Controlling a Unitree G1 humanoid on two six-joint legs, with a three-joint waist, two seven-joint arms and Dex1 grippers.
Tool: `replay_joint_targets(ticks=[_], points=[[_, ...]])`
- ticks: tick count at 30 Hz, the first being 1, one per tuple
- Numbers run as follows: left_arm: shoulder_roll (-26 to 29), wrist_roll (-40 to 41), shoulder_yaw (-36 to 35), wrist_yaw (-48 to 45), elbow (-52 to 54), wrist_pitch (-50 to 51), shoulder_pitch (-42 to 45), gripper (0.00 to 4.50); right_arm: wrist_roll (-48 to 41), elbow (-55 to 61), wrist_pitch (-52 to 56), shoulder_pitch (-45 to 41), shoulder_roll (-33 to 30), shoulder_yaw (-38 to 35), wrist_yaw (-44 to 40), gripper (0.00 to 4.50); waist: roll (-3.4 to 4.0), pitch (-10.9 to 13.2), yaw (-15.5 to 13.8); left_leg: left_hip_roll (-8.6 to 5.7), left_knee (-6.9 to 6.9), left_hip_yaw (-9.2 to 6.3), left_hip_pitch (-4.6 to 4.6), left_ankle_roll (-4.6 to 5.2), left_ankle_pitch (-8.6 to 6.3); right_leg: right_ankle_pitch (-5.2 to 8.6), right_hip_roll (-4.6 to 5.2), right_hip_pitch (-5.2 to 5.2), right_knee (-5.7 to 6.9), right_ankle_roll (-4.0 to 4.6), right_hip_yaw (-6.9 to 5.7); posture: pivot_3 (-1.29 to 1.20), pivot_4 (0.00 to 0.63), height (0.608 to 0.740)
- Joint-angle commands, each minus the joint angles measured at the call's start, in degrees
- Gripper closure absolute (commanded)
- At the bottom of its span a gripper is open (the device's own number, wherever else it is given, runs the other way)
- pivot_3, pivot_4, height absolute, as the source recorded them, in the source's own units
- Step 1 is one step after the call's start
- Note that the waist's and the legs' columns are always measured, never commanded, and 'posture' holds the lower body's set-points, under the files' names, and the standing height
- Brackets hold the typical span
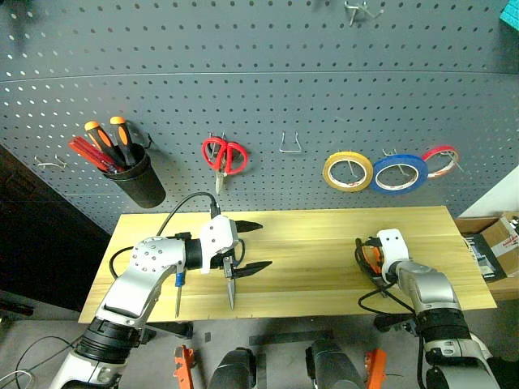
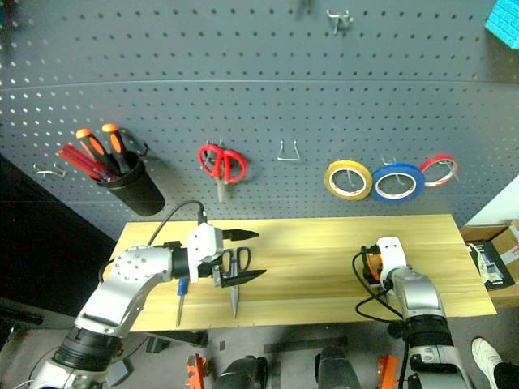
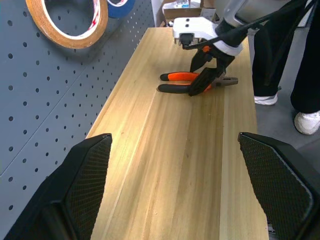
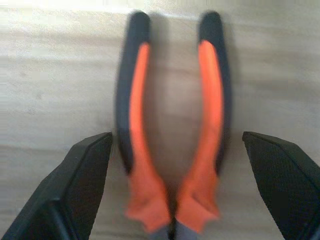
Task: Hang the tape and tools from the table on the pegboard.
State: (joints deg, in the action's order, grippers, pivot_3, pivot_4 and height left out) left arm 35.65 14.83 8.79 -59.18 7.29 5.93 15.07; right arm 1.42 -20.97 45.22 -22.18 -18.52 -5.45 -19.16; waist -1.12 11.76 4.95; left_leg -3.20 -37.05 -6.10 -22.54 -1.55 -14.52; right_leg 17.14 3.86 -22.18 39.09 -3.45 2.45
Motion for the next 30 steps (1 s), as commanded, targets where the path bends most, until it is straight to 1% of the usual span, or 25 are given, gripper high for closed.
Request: replay_joint_targets(ticks=[1, 3, 6, 8, 10, 12, 15, 17, 19, 21, 23, 25, 30], points=[[-0.1, -0.3, -0.2, 0.5, 2.4, -0.5, -0.6, 0.21, -0.7, -3.8, 0.2, -1.1, -1.0, 0.6, -0.9, 0.21, -0.03, -0.2, 0.0, 0.00, 0.00, 0.00, 0.00, 0.00, 0.00, 0.00, 0.00, 0.00, 0.00, 0.00, 0.00, -0.06, 0.152, 0.740], [-0.2, -0.4, -0.3, 0.6, 2.4, -0.6, -0.7, 0.21, -0.9, -5.1, 0.5, -1.8, -1.4, 0.9, -1.1, 0.65, -0.07, -0.4, 0.0, 0.00, 0.00, -0.01, 0.00, 0.00, 0.00, 0.00, 0.00, 0.01, 0.00, 0.00, 0.00, -0.06, 0.150, 0.740], [-0.5, -0.5, -0.3, 0.9, 2.2, -0.7, -0.8, 0.21, -1.5, -6.5, 0.9, -2.6, -1.3, 0.3, -0.8, 1.57, -0.05, -1.0, -0.1, 0.00, 0.00, -0.02, 0.01, 0.00, 0.00, 0.00, 0.00, 0.01, 0.00, 0.00, -0.01, -0.06, 0.144, 0.740], [-0.8, -0.2, -0.9, 1.6, 2.4, -0.5, -1.3, 0.21, -1.1, -4.8, -0.3, -2.4, -1.2, 0.7, -0.1, 1.58, -0.04, -1.2, -0.1, 0.00, 0.00, -0.01, 0.04, 0.00, 0.00, 0.00, 0.00, 0.05, -0.01, 0.00, 0.00, -0.06, 0.142, 0.740], [-1.2, 0.5, -2.0, 2.9, 2.7, 0.2, -2.2, 0.21, -0.6, 1.2, -1.5, -0.9, -1.0, 1.9, 0.0, 1.58, -0.02, -1.2, -0.1, -0.01, 0.00, -0.02, 0.06, 0.00, 0.00, 0.00, 0.00, 0.08, -0.01, 0.00, -0.01, -0.06, 0.142, 0.740], [-2.0, 1.8, -4.2, 5.0, 3.0, 0.9, -3.4, 0.21, -0.5, 11.7, -1.4, 2.0, -0.4, 3.5, 0.3, 1.58, 0.02, -1.2, 0.0, 0.00, 0.02, -0.02, 0.04, 0.00, 0.00, 0.00, 0.00, 0.02, 0.00, 0.00, 0.00, -0.06, 0.142, 0.740], [-3.4, 4.2, -7.9, 8.0, 3.7, 1.9, -5.3, 0.21, -1.2, 28.2, 0.9, 6.7, 2.4, 5.1, 2.2, 1.58, 0.04, -1.2, 0.2, 0.05, 0.03, -0.04, -0.12, 0.00, 0.00, 0.00, 0.00, -0.16, 0.02, 0.00, 0.03, -0.06, 0.146, 0.740], [-4.2, 5.6, -10.5, 9.5, 4.3, 1.8, -7.0, 0.21, -0.9, 38.5, 0.4, 9.4, 4.6, 7.5, 3.6, 1.58, 0.06, -1.2, 0.2, 0.09, 0.02, -0.03, -0.12, -0.01, 0.00, 0.00, 0.00, -0.17, 0.02, 0.00, 0.05, -0.05, 0.149, 0.740], [-4.8, 7.6, -13.2, 10.8, 5.2, 2.4, -8.7, 0.21, 0.9, 47.9, -2.6, 10.6, 6.6, 12.1, 5.3, 1.58, 0.07, -1.2, 0.0, 0.07, 0.03, -0.06, -0.11, -0.01, 0.00, 0.00, 0.00, -0.16, 0.01, 0.00, 0.02, -0.05, 0.151, 0.740], [-5.5, 9.5, -15.3, 11.7, 5.9, 2.8, -9.7, 0.21, 2.2, 53.2, -5.0, 8.9, 9.7, 15.6, 7.8, 1.58, 0.07, -1.2, -0.1, 0.07, 0.03, -0.10, -0.12, -0.01, -0.01, 0.00, 0.00, -0.16, -0.01, 0.00, 0.00, -0.04, 0.153, 0.740], [-6.2, 12.7, -17.2, 12.3, 6.4, 4.2, -9.8, 0.21, 3.3, 53.7, -7.6, 4.3, 12.2, 17.2, 9.7, 1.58, 0.06, -1.2, -0.3, 0.06, 0.02, -0.12, -0.11, -0.02, 0.00, 0.00, 0.00, -0.15, -0.01, 0.00, -0.02, -0.04, 0.153, 0.740], [-7.1, 13.3, -18.2, 13.4, 6.7, 3.8, -9.0, 0.21, 3.7, 49.7, -11.9, -2.8, 14.0, 16.5, 10.9, 1.58, 0.06, -1.2, -0.4, 0.01, -0.02, -0.15, -0.05, -0.05, 0.02, -0.07, 0.01, -0.11, 0.00, -0.07, -0.03, -0.03, 0.151, 0.740], [-8.6, 13.6, -18.0, 16.2, 7.8, 4.1, -6.7, 0.21, 3.4, 39.0, -20.8, -14.5, 15.3, 14.0, 12.7, 1.58, -0.02, -1.3, -2.0, -0.04, 0.00, -0.26, 0.10, -0.10, 0.07, -0.14, -0.01, -0.11, -0.04, -0.06, -0.10, -0.01, 0.147, 0.740]])
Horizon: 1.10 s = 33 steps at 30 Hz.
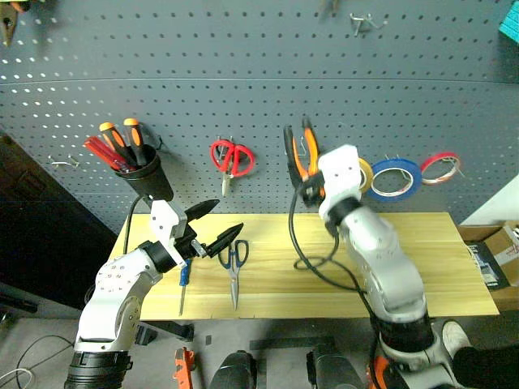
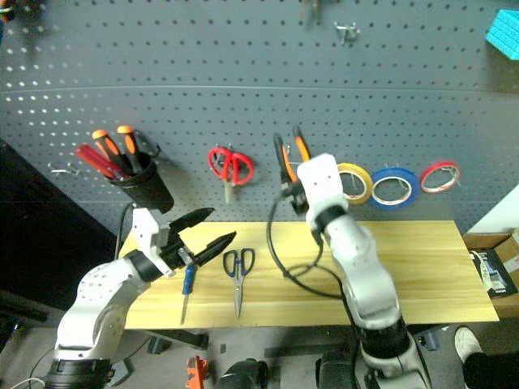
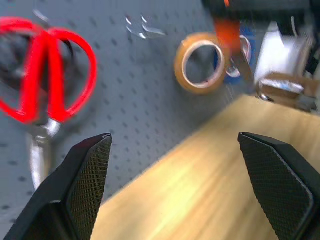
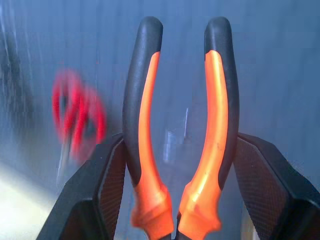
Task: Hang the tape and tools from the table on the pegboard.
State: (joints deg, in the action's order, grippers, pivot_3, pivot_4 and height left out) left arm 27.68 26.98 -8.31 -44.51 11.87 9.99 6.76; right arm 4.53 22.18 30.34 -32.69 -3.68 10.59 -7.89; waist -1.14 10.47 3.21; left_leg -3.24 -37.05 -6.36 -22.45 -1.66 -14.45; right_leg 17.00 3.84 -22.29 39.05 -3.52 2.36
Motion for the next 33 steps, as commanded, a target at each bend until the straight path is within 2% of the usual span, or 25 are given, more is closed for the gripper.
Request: replay_joint_targets(ticks=[1, 5, 12, 22, 27, 33], points=[[-1.0, 1.4, -0.5, 2.2, 3.9, 0.4, 2.0, 0.21, 0.2, -8.0, -8.7, -7.2, 0.9, -2.6, 2.0, 1.58, -0.01, 0.0, -0.4, 0.00, 0.02, 0.00, -0.01, 0.00, 0.00, 0.00, 0.00, 0.01, -0.02, 0.01, 0.00, -0.01, 0.147, 0.740], [-1.9, 1.1, 0.7, 3.2, 5.6, 1.4, 2.5, 0.21, 0.1, -19.7, -16.7, -14.8, 2.4, -3.6, 3.7, 1.58, -0.01, 0.0, -0.2, 0.00, 0.02, 0.13, -0.09, -0.06, 0.04, -0.02, 0.00, -0.01, 0.01, 0.03, 0.10, 0.00, 0.143, 0.740], [-2.0, 0.7, 1.5, 3.2, 5.8, 2.0, 3.3, 0.21, 1.3, -34.5, -28.7, -20.1, 3.4, -3.9, 5.8, 1.58, -0.01, 0.0, 0.1, 0.04, 0.09, 0.22, -0.12, -0.19, 0.11, -0.01, -0.02, -0.09, -0.04, 0.05, 0.10, 0.01, 0.146, 0.740], [-2.2, -0.4, 2.0, 3.0, 4.5, 1.1, 4.5, 0.21, 5.8, -50.3, -45.6, -18.2, 3.1, -2.1, 10.6, 1.58, -0.01, 0.0, 0.1, 0.04, 0.08, 0.20, -0.12, -0.19, 0.11, -0.01, -0.04, -0.09, -0.02, 0.05, 0.10, 0.03, 0.150, 0.740], [-2.6, -1.7, 2.1, 3.8, 3.9, 0.3, 4.7, 0.21, 6.2, -51.2, -46.8, -16.0, 3.2, -2.2, 10.7, 1.58, -0.01, 0.0, 0.1, 0.05, 0.08, 0.21, -0.12, -0.19, 0.11, -0.01, -0.04, -0.09, -0.02, 0.05, 0.10, 0.03, 0.155, 0.740], [-3.4, -4.5, 2.3, 7.7, 2.4, 1.2, 5.3, 0.21, 3.1, -43.1, -36.3, -9.0, 5.0, -2.5, 7.5, 1.58, -0.01, 0.0, 0.0, 0.06, 0.08, 0.17, -0.10, -0.17, 0.10, -0.01, -0.05, -0.05, -0.02, 0.05, 0.09, 0.01, 0.155, 0.740]])
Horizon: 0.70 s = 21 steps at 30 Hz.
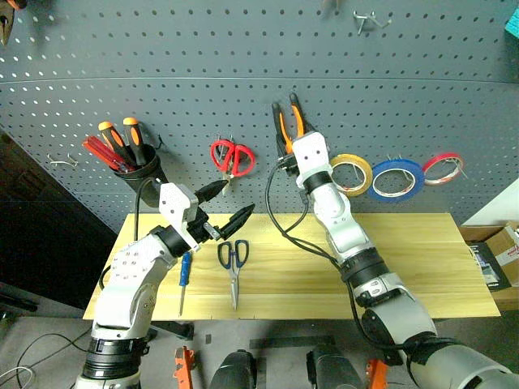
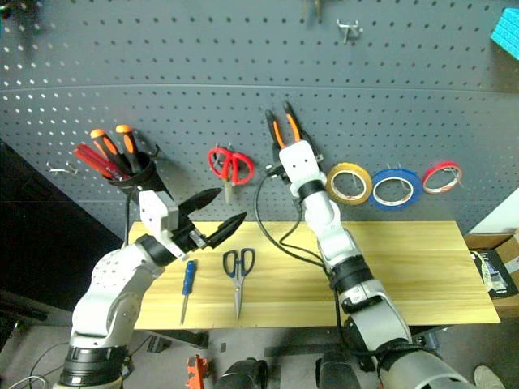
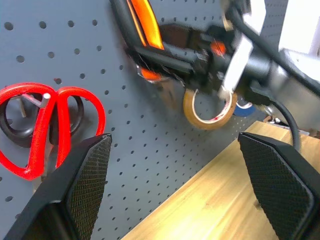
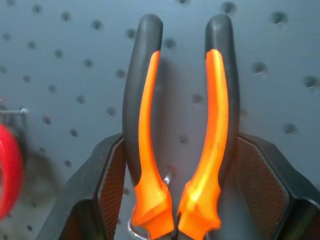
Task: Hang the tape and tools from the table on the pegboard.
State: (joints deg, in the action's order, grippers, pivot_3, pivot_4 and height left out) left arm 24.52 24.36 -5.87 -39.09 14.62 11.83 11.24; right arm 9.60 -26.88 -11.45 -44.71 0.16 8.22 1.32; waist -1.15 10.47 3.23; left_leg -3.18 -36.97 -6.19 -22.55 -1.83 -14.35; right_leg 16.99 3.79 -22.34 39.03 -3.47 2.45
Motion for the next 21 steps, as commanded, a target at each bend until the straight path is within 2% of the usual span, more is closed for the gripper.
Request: replay_joint_targets(ticks=[1, 3, 6, 10, 15, 21], points=[[-0.4, -2.6, -0.1, 3.1, -0.6, -0.7, 0.8, 0.21, -2.3, 8.1, 7.9, 4.1, 1.4, -0.3, -2.1, 1.58, 0.00, 0.0, -0.1, 0.00, 0.00, -0.01, 0.00, 0.01, 0.00, 0.00, 0.00, 0.00, 0.00, 0.00, 0.00, 0.01, 0.156, 0.740], [-0.6, -2.6, 0.1, 4.3, -0.6, 0.7, 0.6, 0.21, -3.0, 12.6, 12.0, 6.1, 1.5, -0.3, -3.3, 0.86, -0.01, 0.0, -0.1, -0.01, 0.00, -0.02, 0.01, 0.03, -0.02, 0.00, 0.00, 0.02, -0.01, 0.00, 0.00, 0.00, 0.158, 0.740], [-0.9, -3.2, 0.7, 6.8, -0.7, 3.8, 0.3, 0.21, -4.7, 22.2, 22.8, 9.6, 0.7, 0.6, -7.3, 0.04, -0.01, 0.0, -0.1, -0.02, 0.00, -0.02, 0.00, 0.16, -0.09, 0.00, 0.01, 0.02, -0.01, 0.00, 0.00, -0.01, 0.162, 0.740], [-1.5, -5.0, 1.3, 11.9, 0.2, 9.2, -0.6, 0.21, -9.5, 35.7, 38.7, 14.2, -1.4, 0.7, -13.6, 0.04, 0.00, 0.0, 0.0, -0.01, -0.01, -0.03, -0.03, 0.17, -0.10, 0.00, 0.01, -0.01, 0.01, 0.00, 0.00, -0.02, 0.167, 0.740], [-1.3, -9.3, 3.4, 18.3, 0.5, 19.1, -2.6, 0.21, -18.6, 52.1, 62.2, 20.3, -10.4, 2.8, -24.4, 0.04, -0.01, 0.0, -0.1, -0.02, 0.01, -0.10, -0.01, 0.18, -0.11, 0.01, 0.01, 0.05, -0.04, 0.00, -0.05, -0.03, 0.172, 0.740], [-4.2, -13.2, 7.6, 25.7, -0.3, 33.6, -5.2, 0.21, -29.0, 63.8, 77.8, 25.6, -16.8, 4.0, -30.1, 0.04, -0.02, 0.0, 0.1, -0.02, 0.01, -0.09, -0.01, 0.20, -0.12, 0.01, 0.02, 0.06, -0.05, -0.01, -0.04, -0.05, 0.177, 0.740]])
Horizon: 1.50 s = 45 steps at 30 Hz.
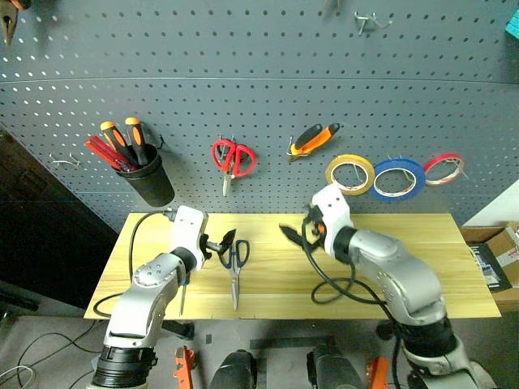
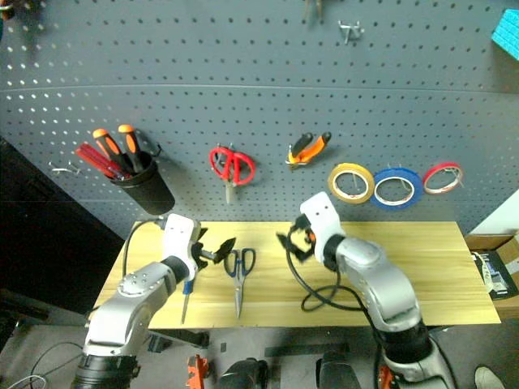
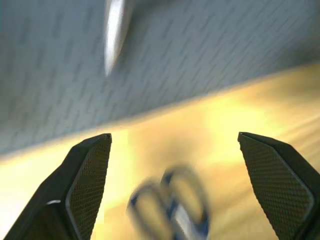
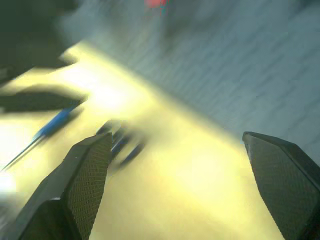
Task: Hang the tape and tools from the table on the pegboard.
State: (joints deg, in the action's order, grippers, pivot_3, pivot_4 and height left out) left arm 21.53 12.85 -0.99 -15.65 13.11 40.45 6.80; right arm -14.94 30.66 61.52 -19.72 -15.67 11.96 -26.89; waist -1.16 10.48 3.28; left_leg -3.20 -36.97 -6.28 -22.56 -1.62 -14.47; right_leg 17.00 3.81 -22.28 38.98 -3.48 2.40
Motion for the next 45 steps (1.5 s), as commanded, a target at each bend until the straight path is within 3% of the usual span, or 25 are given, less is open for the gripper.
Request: replay_joint_targets(ticks=[1, 9, 20, 23, 31, 33, 39, 45], points=[[-2.0, -2.1, 3.8, 3.1, 1.1, 7.1, -0.9, 0.21, -5.4, 7.3, 6.1, 1.1, -1.5, 0.5, -2.0, 0.04, -0.01, 0.0, 0.0, 0.01, 0.00, -0.01, 0.00, 0.00, 0.00, 0.00, 0.00, 0.00, 0.00, 0.00, -0.01, -0.06, 0.178, 0.740], [-8.4, -5.9, 7.8, 9.6, -4.9, 15.3, 0.3, 0.21, -9.1, 10.4, 9.7, 1.2, -2.6, 1.5, -1.0, 0.04, -0.05, 0.0, -0.1, -0.02, -0.03, -0.04, 0.01, -0.01, 0.00, 0.00, 0.02, 0.05, 0.01, -0.01, -0.06, -0.08, 0.182, 0.740], [-16.7, -8.1, 3.9, 16.1, -18.2, 13.9, 7.2, 0.21, -11.8, 11.3, 10.6, 0.0, -3.5, 0.9, 0.7, 0.04, -0.11, 0.1, 0.0, -0.06, -0.03, -0.02, -0.03, -0.01, 0.00, 0.00, 0.08, 0.04, -0.03, -0.02, -0.08, -0.10, 0.185, 0.740], [-17.7, -8.1, 2.3, 17.1, -18.7, 13.8, 7.4, 0.75, -12.6, 11.4, 11.0, -0.1, -3.9, -0.1, 1.2, 0.00, -0.11, 0.1, 0.0, -0.06, -0.02, -0.01, -0.03, -0.01, 0.00, 0.00, 0.09, 0.04, -0.03, -0.02, -0.07, -0.11, 0.184, 0.740], [-14.4, -8.4, 3.4, 12.4, -16.8, 9.4, 5.2, 3.34, -14.0, 11.2, 11.5, 0.4, -5.5, -2.1, 1.4, 0.00, -0.11, 0.1, 0.0, -0.06, -0.02, -0.01, -0.03, -0.02, 0.00, 0.00, 0.09, 0.04, -0.04, -0.02, -0.08, -0.11, 0.176, 0.740], [-12.6, -8.4, 4.4, 10.0, -14.1, 8.2, 3.6, 3.78, -14.2, 11.4, 11.1, 0.5, -6.3, -2.4, 1.5, 0.00, -0.11, 0.1, 0.0, -0.06, -0.01, -0.02, -0.04, -0.02, 0.00, 0.00, 0.10, 0.04, -0.05, -0.02, -0.08, -0.11, 0.176, 0.740], [-4.7, -7.9, 4.0, 3.0, -2.9, 3.1, -3.7, 3.87, -12.2, 13.1, 4.3, 2.0, -9.1, -3.2, 2.0, 0.00, -0.11, 0.1, 0.1, -0.04, 0.02, -0.04, -0.09, -0.03, 0.00, 0.00, 0.12, -0.01, -0.08, -0.01, -0.08, -0.11, 0.173, 0.740], [4.4, -9.1, 2.6, -5.4, 8.3, -19.5, -11.4, 3.87, -10.6, 16.2, -7.7, 5.7, -11.3, -4.5, 0.8, 0.00, -0.11, 0.1, -0.2, -0.02, 0.03, -0.05, -0.15, -0.03, 0.00, 0.00, 0.30, -0.01, -0.21, -0.01, -0.11, -0.10, 0.166, 0.740]])
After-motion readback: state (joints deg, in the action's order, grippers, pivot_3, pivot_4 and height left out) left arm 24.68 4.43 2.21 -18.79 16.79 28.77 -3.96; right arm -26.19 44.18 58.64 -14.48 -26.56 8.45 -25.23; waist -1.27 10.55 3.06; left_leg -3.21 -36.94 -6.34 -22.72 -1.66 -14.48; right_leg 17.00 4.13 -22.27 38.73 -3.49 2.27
